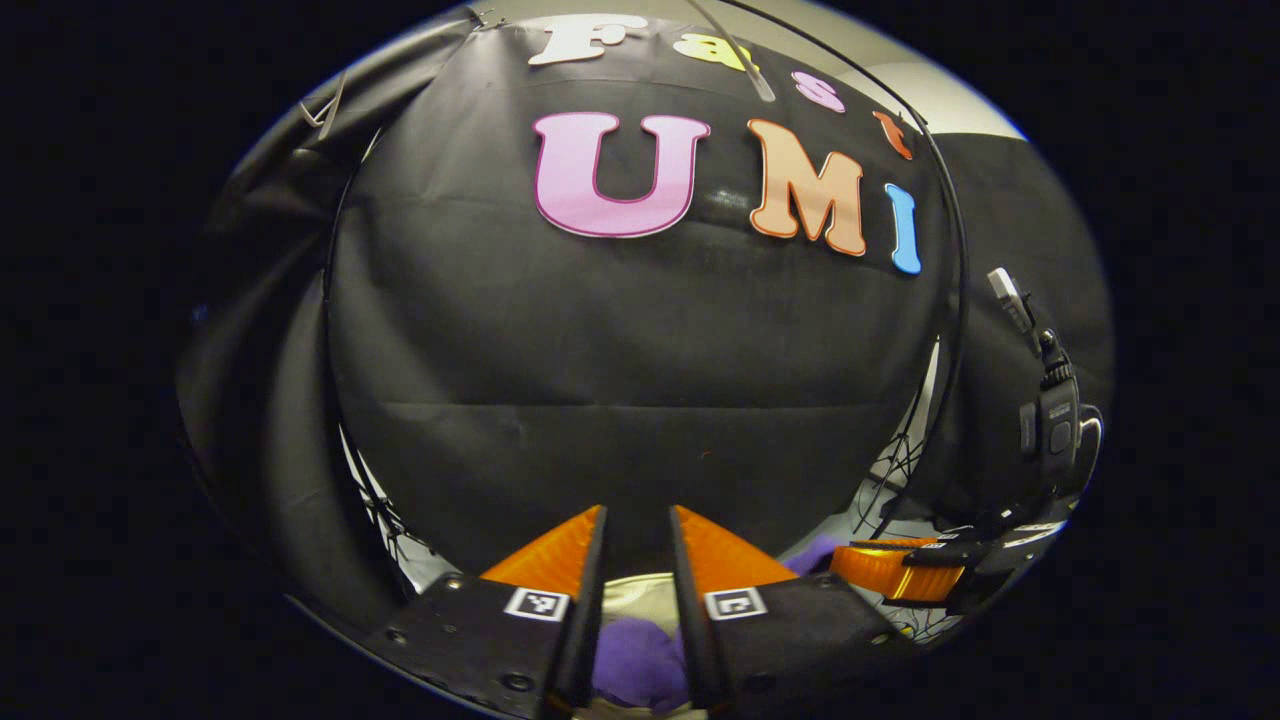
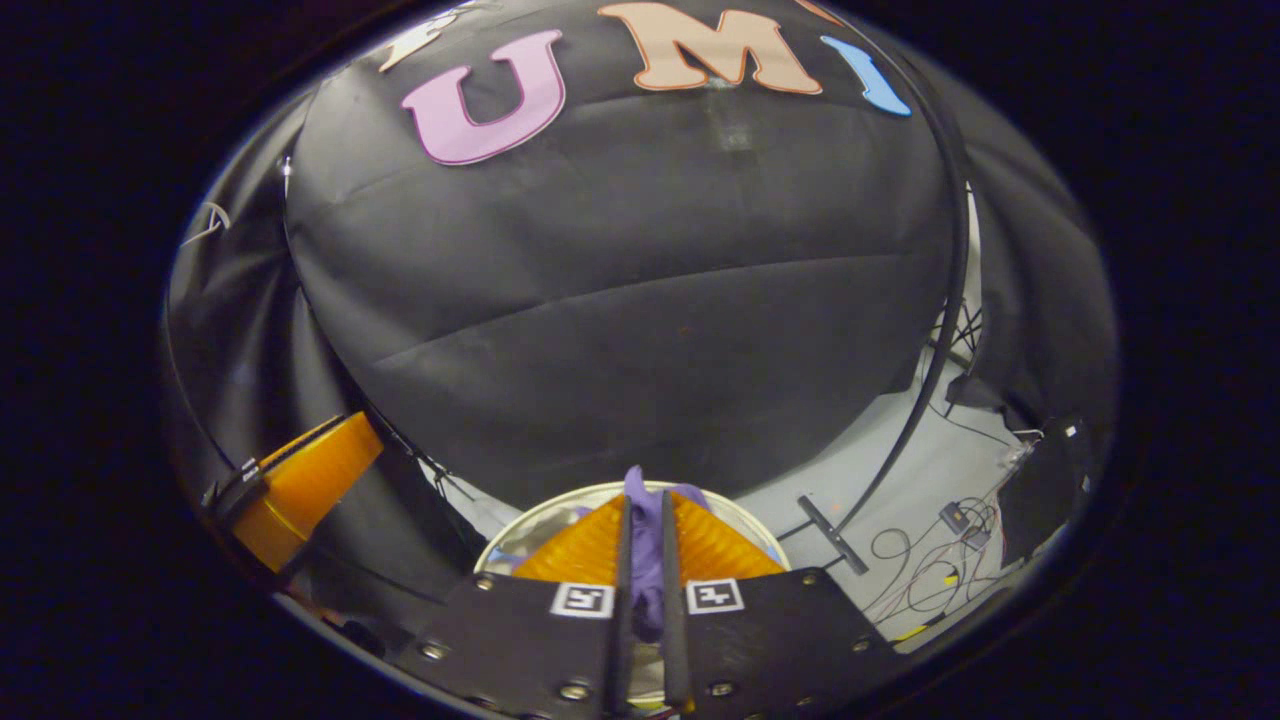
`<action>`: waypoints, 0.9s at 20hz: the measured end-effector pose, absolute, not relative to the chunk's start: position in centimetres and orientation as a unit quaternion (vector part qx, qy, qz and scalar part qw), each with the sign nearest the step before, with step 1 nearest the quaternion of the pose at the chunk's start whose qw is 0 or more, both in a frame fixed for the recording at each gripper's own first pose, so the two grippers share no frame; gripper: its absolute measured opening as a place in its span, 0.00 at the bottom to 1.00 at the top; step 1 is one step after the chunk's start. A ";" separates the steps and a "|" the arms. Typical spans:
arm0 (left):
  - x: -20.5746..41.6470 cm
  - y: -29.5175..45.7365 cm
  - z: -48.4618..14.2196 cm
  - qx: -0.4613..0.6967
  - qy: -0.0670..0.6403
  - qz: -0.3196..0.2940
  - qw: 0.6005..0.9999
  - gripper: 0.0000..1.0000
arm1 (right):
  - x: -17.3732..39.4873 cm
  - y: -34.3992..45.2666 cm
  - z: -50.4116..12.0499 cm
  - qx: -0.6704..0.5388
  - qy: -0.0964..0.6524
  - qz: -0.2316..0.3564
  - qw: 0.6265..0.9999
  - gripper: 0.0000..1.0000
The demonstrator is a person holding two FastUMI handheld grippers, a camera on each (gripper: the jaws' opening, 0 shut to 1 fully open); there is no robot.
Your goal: Grasp the clothes on the hanger with both hands and then place them into the laundry hamper below.
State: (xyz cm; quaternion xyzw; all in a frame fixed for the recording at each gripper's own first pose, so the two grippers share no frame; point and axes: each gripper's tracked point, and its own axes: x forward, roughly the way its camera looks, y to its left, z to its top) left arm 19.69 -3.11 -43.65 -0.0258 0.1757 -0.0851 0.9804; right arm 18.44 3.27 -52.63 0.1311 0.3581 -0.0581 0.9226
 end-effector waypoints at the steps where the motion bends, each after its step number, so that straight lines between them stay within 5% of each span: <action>1: 19.7 -2.8 -43.7 -0.027 0.175 -0.080 0.981 0.43 | 18.5 3.4 -52.1 0.133 0.355 -0.059 0.924 0.21; 2: 19.7 -2.7 -43.7 -0.030 0.176 -0.078 0.981 0.54 | 18.5 3.5 -51.4 0.132 0.347 -0.059 0.927 0.41; 5: 19.5 -2.9 -43.1 -0.035 0.180 -0.080 0.980 0.79 | 18.7 3.2 -49.2 0.116 0.327 -0.057 0.936 0.45; 7: 19.6 -2.4 -42.1 -0.028 0.174 -0.072 0.982 0.98 | 19.0 3.5 -48.2 0.118 0.317 -0.052 0.940 0.58; 9: 19.4 -2.0 -40.9 -0.028 0.168 -0.069 0.983 0.96 | 18.6 3.0 -46.9 0.109 0.310 -0.058 0.943 0.80; 10: 19.3 -2.0 -40.4 -0.031 0.168 -0.073 0.983 0.96 | 18.8 2.8 -46.5 0.104 0.303 -0.063 0.945 0.98; 18: 18.7 0.7 -34.8 0.006 0.150 -0.051 0.987 0.95 | 19.6 1.1 -39.6 0.070 0.251 -0.076 0.962 0.99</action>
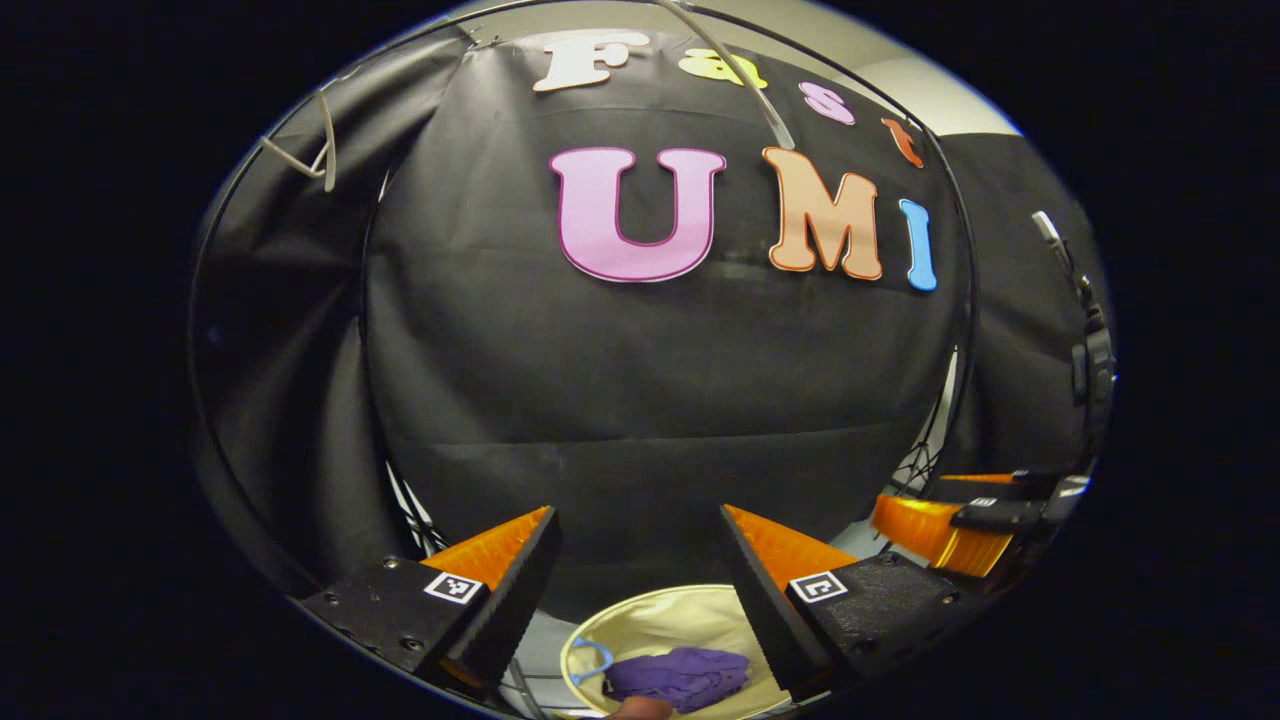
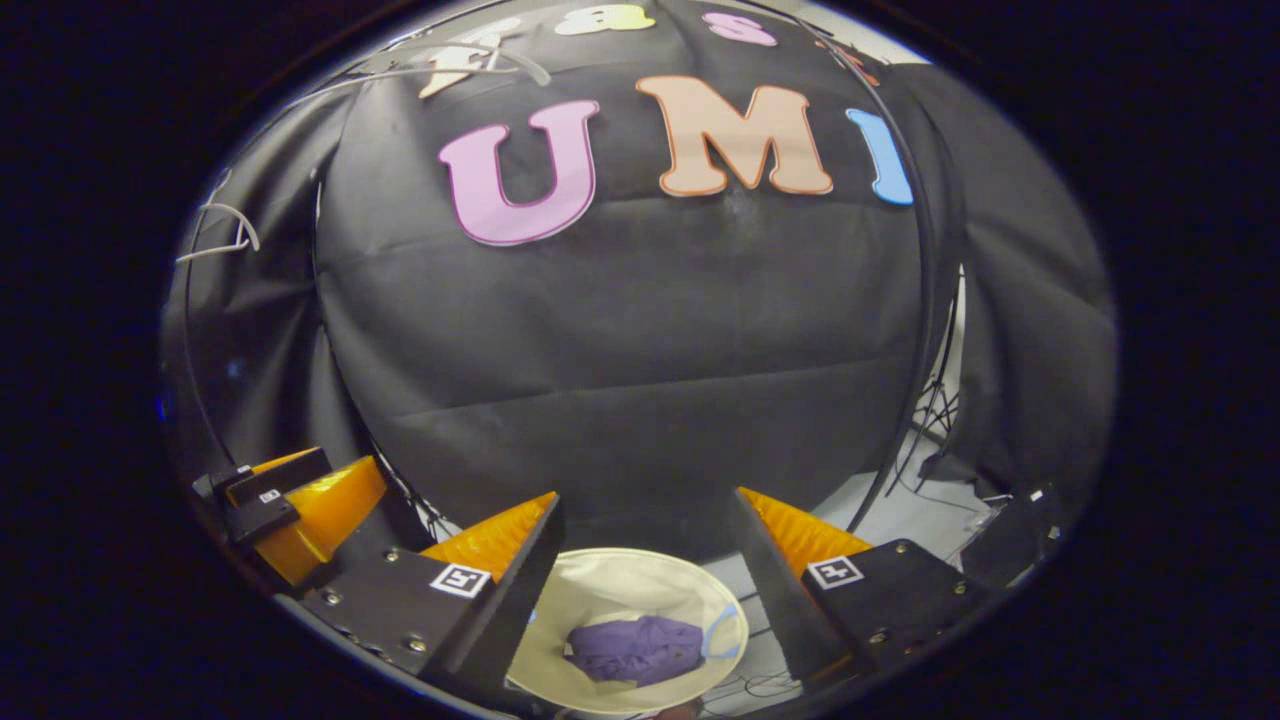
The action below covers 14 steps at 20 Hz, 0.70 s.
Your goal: Grasp the clothes on the hanger with both hands and then place them into the laundry hamper below.
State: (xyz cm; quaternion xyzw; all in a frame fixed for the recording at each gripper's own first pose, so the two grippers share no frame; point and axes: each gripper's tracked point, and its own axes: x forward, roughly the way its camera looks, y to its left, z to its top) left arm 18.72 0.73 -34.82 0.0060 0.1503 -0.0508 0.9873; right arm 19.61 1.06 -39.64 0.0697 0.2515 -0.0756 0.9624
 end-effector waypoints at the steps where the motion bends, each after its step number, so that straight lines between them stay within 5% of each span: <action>1: 18.6 0.9 -34.0 0.002 0.148 -0.050 0.988 0.96 | 19.8 0.8 -38.3 0.067 0.240 -0.078 0.965 0.99; 14: 16.1 3.4 -20.1 -0.058 0.093 -0.064 0.992 0.95 | 17.5 0.8 -23.2 0.023 0.123 -0.070 0.990 0.99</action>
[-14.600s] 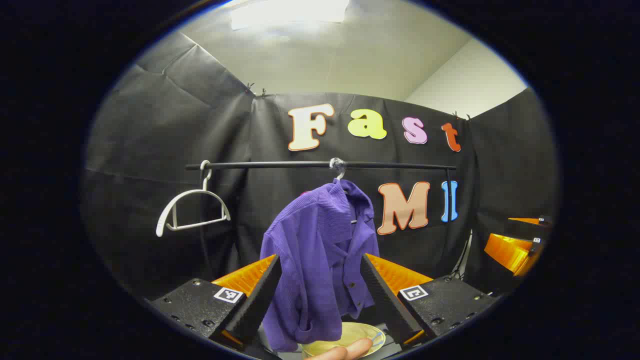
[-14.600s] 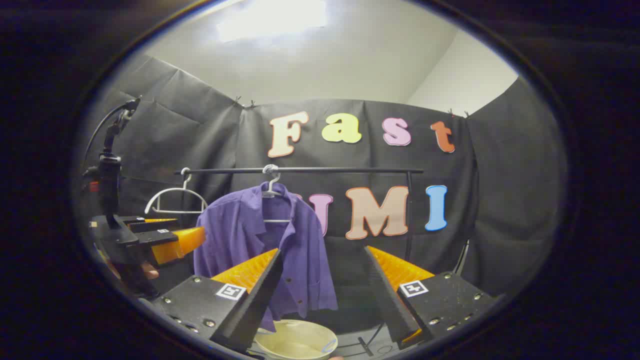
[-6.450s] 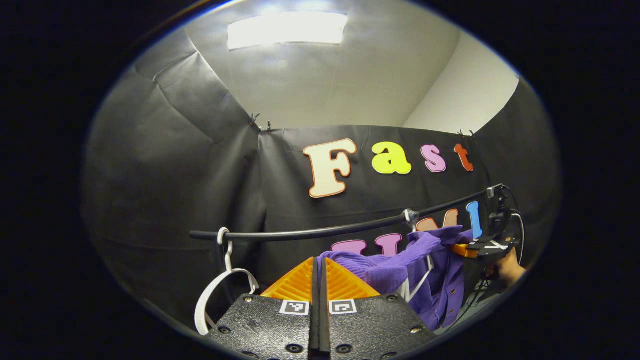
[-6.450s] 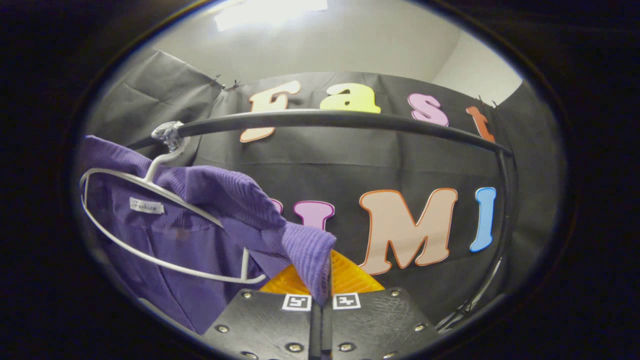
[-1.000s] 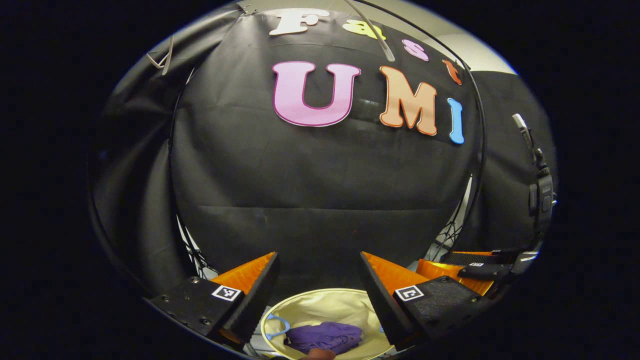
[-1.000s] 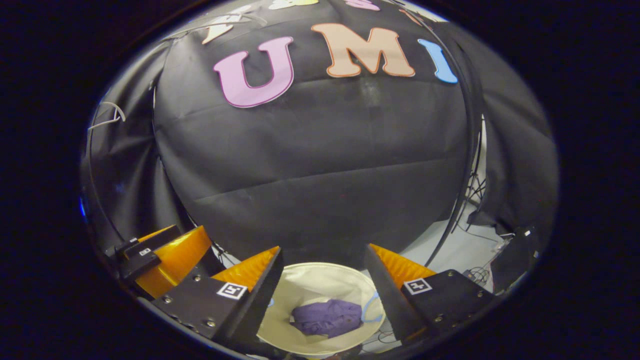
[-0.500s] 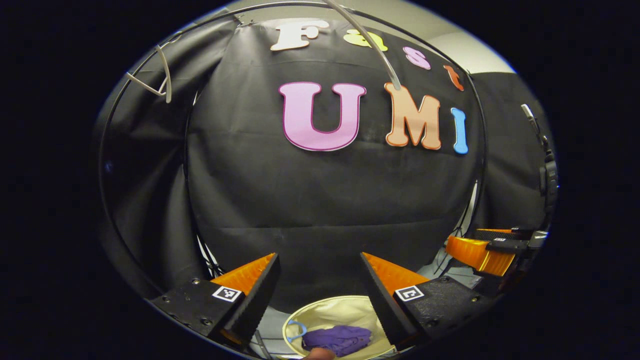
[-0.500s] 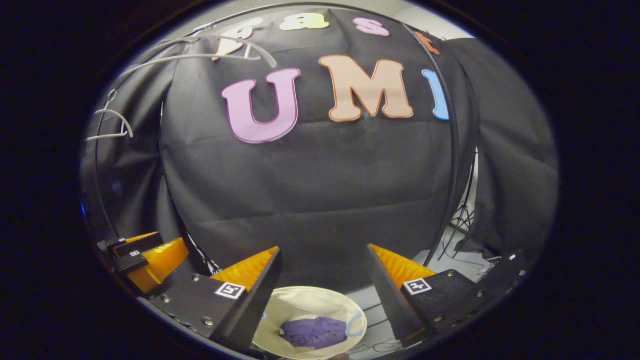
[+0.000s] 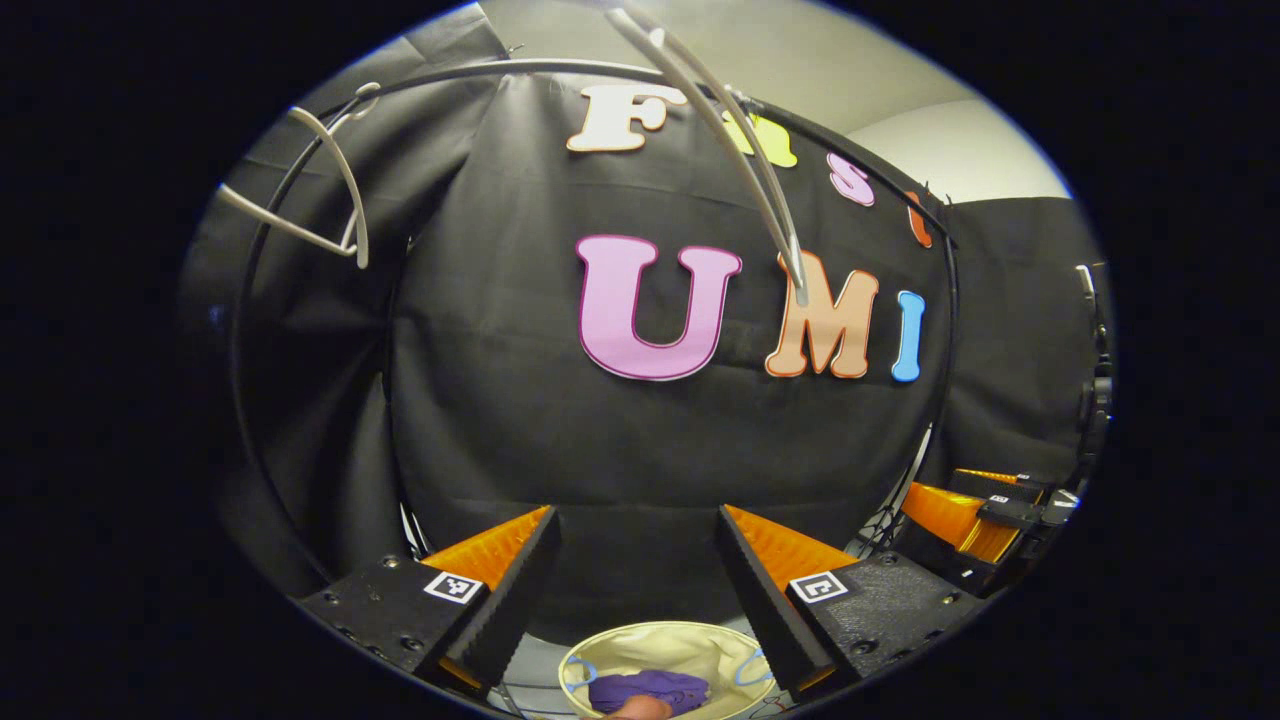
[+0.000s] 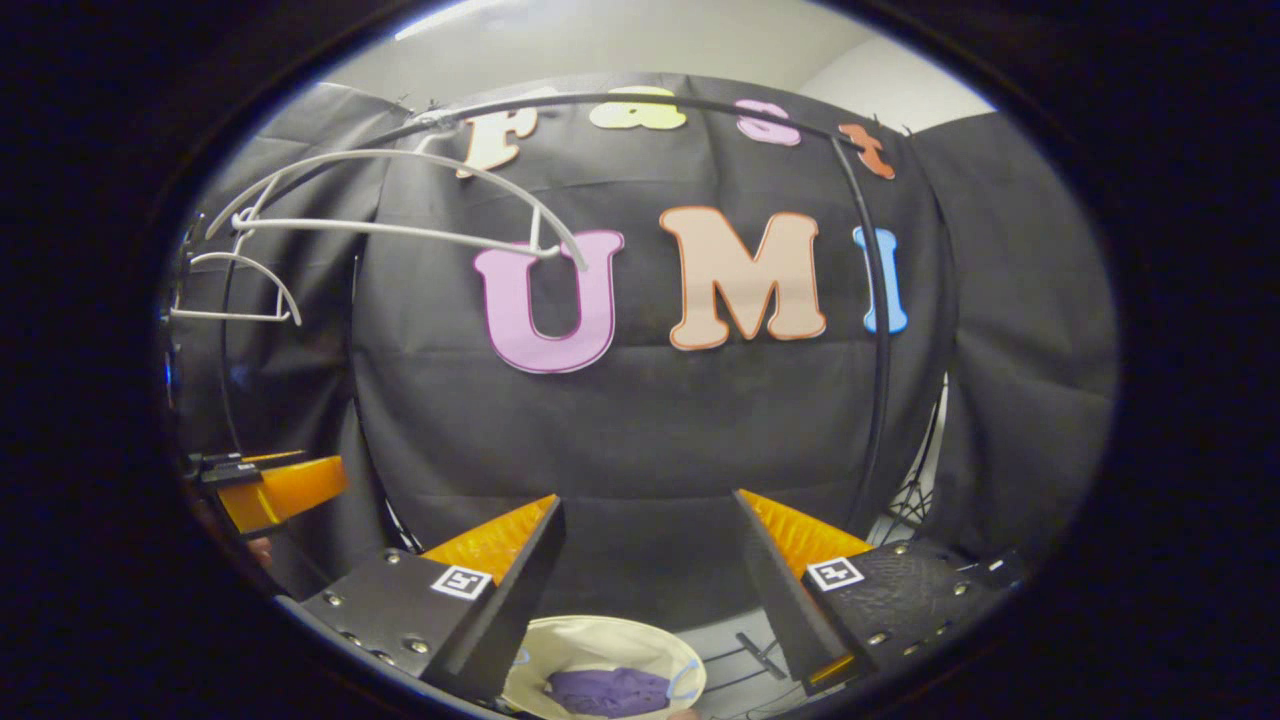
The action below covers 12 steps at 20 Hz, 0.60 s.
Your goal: Grasp the clothes on the hanger with both hands and then place them into the laundry hamper below.
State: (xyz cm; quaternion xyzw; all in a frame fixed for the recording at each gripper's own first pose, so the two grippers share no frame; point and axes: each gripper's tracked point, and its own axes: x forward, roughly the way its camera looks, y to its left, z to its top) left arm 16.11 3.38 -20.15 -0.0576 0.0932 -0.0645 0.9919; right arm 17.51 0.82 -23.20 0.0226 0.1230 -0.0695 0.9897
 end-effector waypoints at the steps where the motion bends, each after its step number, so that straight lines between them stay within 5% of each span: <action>1: 15.7 3.6 -19.3 -0.061 0.091 -0.065 0.992 0.95 | 17.2 1.0 -22.1 0.020 0.116 -0.066 0.991 0.99; 12: 12.0 3.6 -12.0 -0.066 0.049 -0.074 0.994 0.92 | 13.4 2.2 -12.6 0.016 0.036 -0.040 0.998 0.99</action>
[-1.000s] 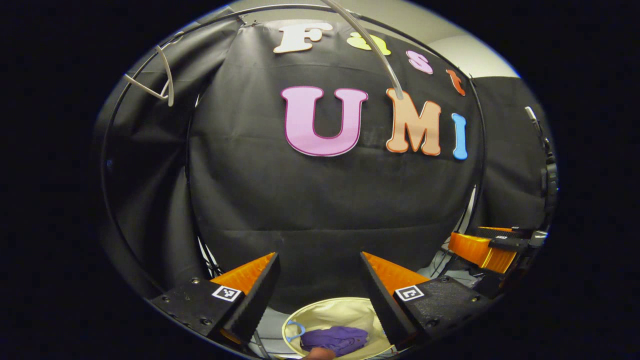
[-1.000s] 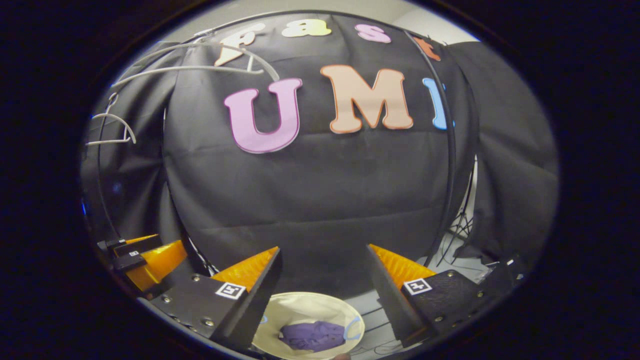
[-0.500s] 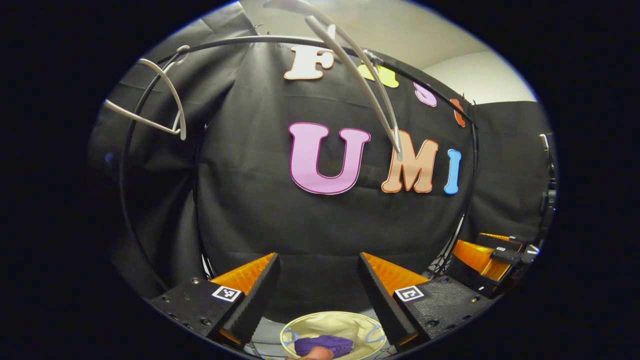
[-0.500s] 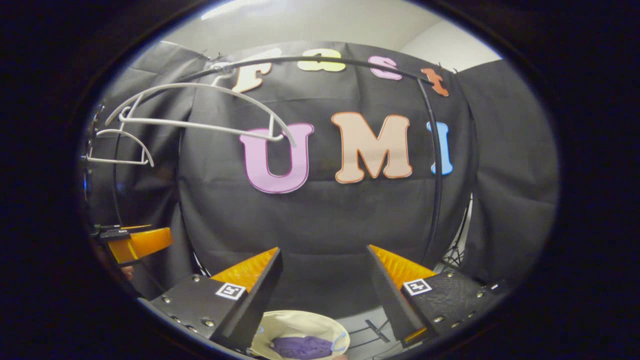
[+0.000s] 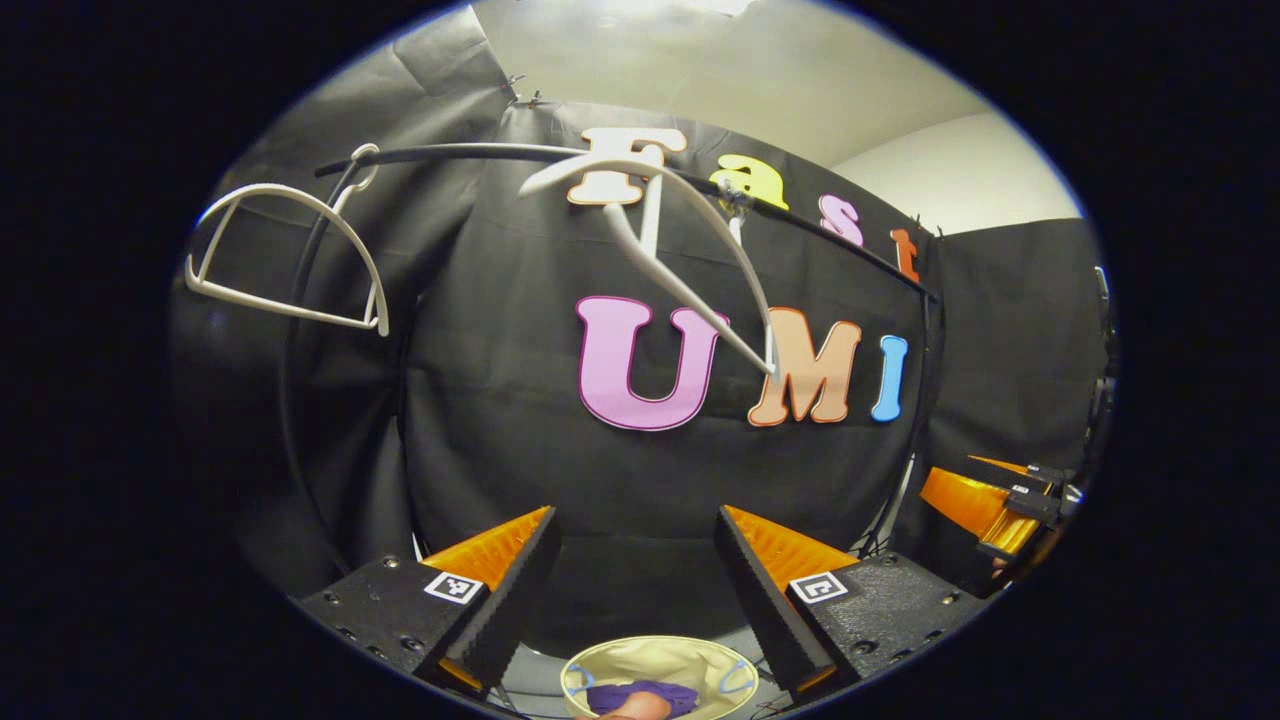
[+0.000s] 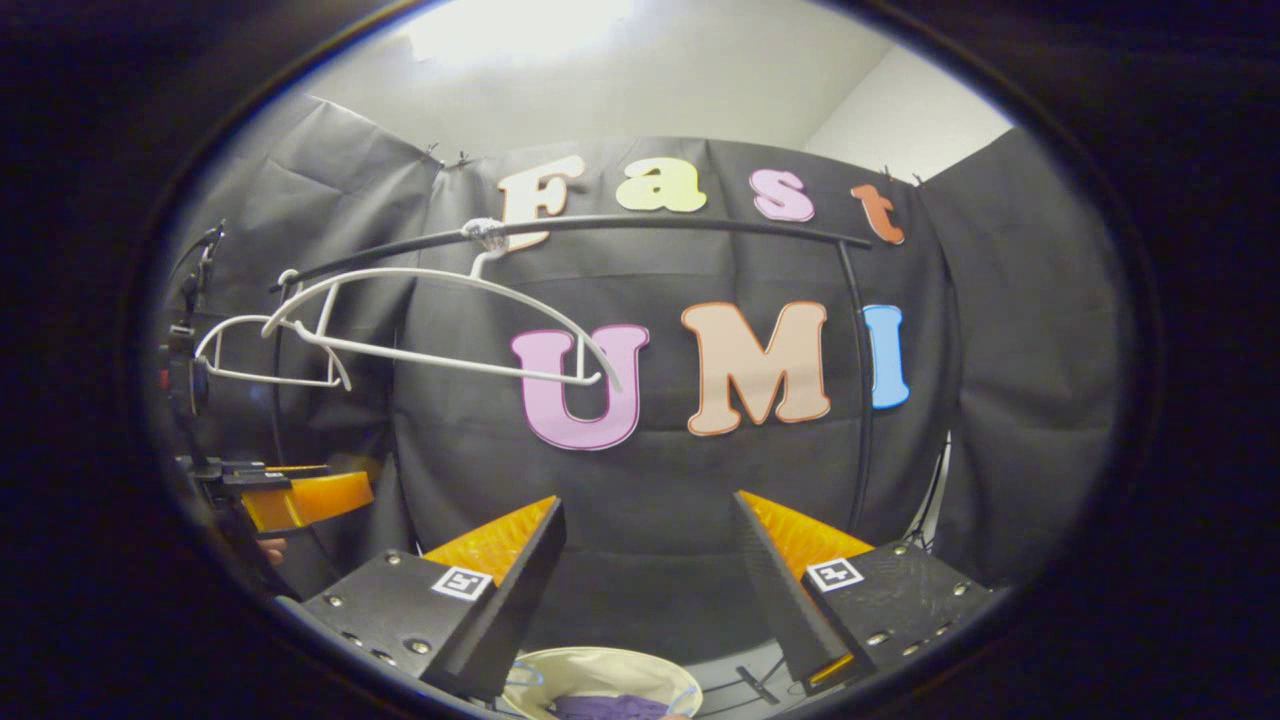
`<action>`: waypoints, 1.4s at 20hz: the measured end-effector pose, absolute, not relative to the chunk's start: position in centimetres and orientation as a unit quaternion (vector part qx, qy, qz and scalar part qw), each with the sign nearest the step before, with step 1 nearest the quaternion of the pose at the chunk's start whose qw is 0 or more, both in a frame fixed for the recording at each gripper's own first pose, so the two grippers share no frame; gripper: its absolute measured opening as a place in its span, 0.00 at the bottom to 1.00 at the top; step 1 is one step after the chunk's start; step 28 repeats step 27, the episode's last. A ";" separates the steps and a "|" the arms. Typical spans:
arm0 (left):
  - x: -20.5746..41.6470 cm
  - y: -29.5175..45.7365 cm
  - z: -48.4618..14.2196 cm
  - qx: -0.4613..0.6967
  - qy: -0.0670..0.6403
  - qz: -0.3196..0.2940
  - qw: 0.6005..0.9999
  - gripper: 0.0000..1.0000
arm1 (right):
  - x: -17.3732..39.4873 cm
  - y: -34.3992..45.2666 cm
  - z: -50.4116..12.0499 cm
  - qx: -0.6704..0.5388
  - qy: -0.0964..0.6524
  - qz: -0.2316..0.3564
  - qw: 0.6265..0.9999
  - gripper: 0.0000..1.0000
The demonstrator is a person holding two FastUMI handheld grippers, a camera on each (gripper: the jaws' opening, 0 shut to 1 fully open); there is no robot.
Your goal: Grasp the clothes on the hanger with both hands and then place them into the laundry hamper below.
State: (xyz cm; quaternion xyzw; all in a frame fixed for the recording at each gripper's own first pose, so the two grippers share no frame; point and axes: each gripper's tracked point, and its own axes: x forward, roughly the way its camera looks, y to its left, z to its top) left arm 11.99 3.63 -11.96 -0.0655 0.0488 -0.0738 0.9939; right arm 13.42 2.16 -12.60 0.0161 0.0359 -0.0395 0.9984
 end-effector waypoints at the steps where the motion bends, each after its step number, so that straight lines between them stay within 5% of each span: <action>1: 11.1 3.4 -11.9 -0.062 0.044 -0.075 0.994 0.92 | 13.1 2.3 -12.3 0.012 0.032 -0.037 0.999 1.00; 7: 9.3 1.9 -10.1 -0.046 0.025 -0.074 0.996 0.92 | 11.4 2.3 -12.5 -0.008 0.026 -0.027 0.999 0.93; 8: 8.9 1.6 -9.8 -0.046 0.023 -0.073 0.996 0.92 | 11.1 2.5 -12.5 -0.010 0.027 -0.020 0.999 1.00; 11: 8.6 1.5 -8.9 -0.045 0.017 -0.057 0.997 0.92 | 9.9 2.7 -11.9 0.001 0.028 0.000 1.000 0.94; 12: 8.5 1.5 -8.9 -0.044 0.018 -0.051 0.998 0.92 | 9.4 2.5 -11.7 0.007 0.027 0.004 1.000 1.00; 21: 7.4 -0.1 -9.1 -0.037 0.016 -0.015 0.999 0.92 | 6.6 -1.8 -10.7 0.030 0.011 0.003 0.999 0.99; 28: 7.3 -3.7 -9.4 -0.018 0.021 -0.035 0.999 0.92 | 5.9 -4.7 -10.8 0.045 0.011 0.004 0.999 0.93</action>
